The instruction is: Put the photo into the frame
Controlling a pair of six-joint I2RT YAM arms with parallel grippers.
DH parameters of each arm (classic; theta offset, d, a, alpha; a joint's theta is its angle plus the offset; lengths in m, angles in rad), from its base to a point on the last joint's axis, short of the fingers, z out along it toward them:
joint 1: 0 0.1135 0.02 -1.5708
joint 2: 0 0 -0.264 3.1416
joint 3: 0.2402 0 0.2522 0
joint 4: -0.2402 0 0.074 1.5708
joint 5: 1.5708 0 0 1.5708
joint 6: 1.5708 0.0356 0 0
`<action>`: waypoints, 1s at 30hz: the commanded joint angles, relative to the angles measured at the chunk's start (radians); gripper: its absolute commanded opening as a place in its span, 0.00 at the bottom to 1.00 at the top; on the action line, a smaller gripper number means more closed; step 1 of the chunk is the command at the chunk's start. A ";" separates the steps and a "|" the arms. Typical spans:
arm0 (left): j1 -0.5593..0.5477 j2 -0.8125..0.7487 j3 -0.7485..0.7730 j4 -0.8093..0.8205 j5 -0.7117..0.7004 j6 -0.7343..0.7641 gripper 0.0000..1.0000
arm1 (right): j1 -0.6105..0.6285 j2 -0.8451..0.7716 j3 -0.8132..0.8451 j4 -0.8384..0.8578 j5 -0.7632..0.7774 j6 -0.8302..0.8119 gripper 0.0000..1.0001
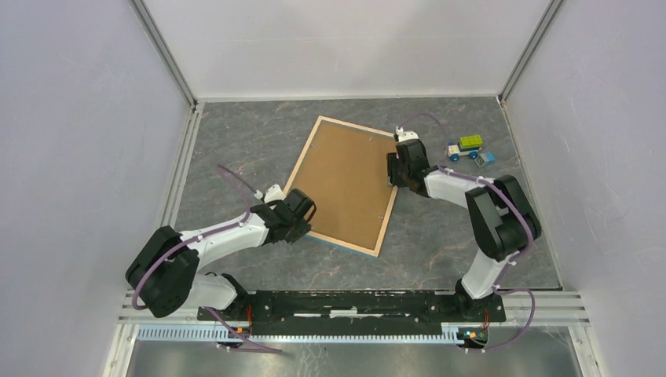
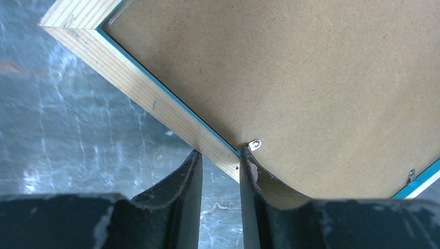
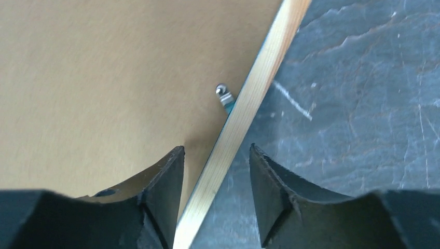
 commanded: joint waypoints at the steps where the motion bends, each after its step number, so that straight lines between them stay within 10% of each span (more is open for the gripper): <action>1: 0.059 0.034 -0.001 -0.055 0.051 0.318 0.20 | 0.004 -0.141 -0.108 0.200 -0.039 -0.038 0.57; 11: 0.313 0.019 0.067 -0.132 0.064 0.526 0.28 | -0.056 -0.269 -0.265 0.337 -0.058 0.009 0.61; 15: 0.385 -0.095 0.077 -0.129 0.189 0.496 0.82 | -0.072 -0.260 -0.270 0.342 -0.075 0.017 0.61; 18: 0.385 -0.190 0.065 -0.148 0.319 0.388 1.00 | -0.079 -0.253 -0.268 0.340 -0.085 0.021 0.61; 24: 0.350 -0.370 -0.062 -0.266 0.392 -0.042 0.96 | -0.085 -0.263 -0.280 0.351 -0.092 0.033 0.59; 30: 0.216 -0.378 -0.223 0.007 0.395 -0.296 0.83 | -0.088 -0.271 -0.294 0.365 -0.091 0.041 0.57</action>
